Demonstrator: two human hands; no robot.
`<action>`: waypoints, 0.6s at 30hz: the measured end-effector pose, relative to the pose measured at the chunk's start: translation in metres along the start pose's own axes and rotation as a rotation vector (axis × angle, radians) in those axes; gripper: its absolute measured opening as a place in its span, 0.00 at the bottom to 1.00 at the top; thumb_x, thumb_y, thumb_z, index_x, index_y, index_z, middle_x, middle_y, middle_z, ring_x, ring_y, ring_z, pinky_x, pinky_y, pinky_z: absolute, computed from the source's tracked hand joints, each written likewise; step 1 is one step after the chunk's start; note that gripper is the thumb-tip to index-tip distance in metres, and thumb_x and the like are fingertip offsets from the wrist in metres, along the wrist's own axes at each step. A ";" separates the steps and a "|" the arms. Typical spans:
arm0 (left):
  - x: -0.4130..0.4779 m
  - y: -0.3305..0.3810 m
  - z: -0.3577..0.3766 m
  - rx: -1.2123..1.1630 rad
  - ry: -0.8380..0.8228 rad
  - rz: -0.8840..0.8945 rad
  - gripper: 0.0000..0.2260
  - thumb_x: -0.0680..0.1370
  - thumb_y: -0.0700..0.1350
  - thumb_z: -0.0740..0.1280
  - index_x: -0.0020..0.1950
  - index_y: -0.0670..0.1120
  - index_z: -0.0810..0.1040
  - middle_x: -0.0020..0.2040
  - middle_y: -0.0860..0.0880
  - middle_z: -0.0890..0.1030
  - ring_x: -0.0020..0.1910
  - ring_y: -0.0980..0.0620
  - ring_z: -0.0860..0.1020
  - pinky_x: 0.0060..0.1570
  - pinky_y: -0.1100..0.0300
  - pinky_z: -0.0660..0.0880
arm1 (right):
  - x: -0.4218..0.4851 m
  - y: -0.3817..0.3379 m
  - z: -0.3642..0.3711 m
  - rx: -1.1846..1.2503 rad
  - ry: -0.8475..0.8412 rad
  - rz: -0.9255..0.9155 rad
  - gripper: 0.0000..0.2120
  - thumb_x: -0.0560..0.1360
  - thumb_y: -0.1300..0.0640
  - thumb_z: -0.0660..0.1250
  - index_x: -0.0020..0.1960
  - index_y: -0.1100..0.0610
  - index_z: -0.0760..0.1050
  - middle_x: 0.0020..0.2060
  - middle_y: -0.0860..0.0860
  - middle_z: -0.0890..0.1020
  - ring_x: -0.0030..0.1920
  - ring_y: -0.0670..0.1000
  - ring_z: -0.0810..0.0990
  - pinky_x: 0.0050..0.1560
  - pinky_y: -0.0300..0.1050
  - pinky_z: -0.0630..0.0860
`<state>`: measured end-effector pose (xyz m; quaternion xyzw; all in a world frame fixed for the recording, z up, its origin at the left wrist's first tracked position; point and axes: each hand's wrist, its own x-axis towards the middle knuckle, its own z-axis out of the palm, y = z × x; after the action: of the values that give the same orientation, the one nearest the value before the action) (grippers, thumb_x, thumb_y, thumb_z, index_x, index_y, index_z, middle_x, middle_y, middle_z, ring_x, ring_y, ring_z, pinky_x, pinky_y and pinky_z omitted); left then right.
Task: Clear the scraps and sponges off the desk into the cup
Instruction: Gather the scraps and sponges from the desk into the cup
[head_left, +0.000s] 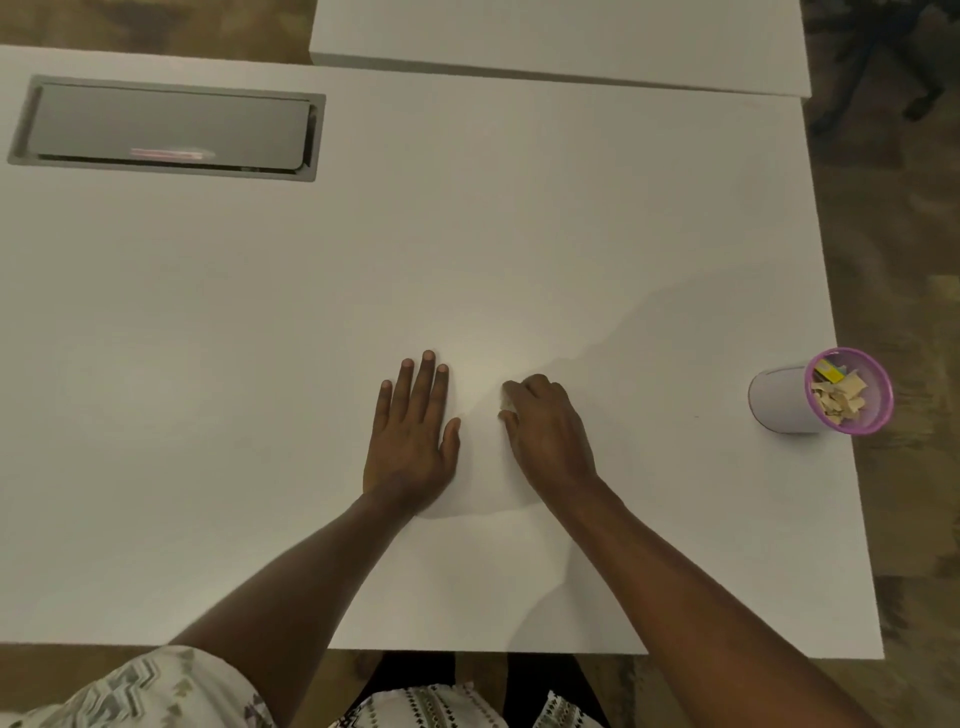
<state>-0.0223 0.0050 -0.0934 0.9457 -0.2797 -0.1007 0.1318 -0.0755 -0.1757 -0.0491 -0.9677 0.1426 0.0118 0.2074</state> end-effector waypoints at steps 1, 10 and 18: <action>0.000 0.000 0.000 0.003 0.000 -0.001 0.29 0.85 0.52 0.53 0.83 0.46 0.48 0.84 0.48 0.46 0.82 0.47 0.44 0.80 0.43 0.50 | 0.002 0.000 0.000 -0.020 -0.002 -0.021 0.06 0.72 0.64 0.71 0.49 0.59 0.78 0.43 0.53 0.77 0.41 0.56 0.75 0.32 0.46 0.73; 0.000 0.000 -0.001 -0.001 -0.004 0.000 0.29 0.85 0.53 0.52 0.83 0.45 0.47 0.84 0.47 0.46 0.82 0.47 0.43 0.80 0.43 0.50 | 0.016 -0.011 -0.007 -0.182 0.001 -0.174 0.14 0.61 0.77 0.66 0.37 0.60 0.72 0.33 0.56 0.74 0.31 0.56 0.72 0.27 0.42 0.58; 0.000 -0.001 -0.001 0.000 0.003 0.004 0.29 0.85 0.52 0.53 0.83 0.45 0.48 0.84 0.47 0.46 0.82 0.46 0.44 0.80 0.43 0.51 | 0.025 -0.006 -0.002 -0.267 -0.010 -0.261 0.13 0.61 0.76 0.65 0.39 0.61 0.72 0.33 0.57 0.74 0.30 0.55 0.71 0.27 0.43 0.60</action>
<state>-0.0218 0.0059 -0.0926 0.9453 -0.2812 -0.0991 0.1322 -0.0496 -0.1783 -0.0467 -0.9969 0.0119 0.0084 0.0776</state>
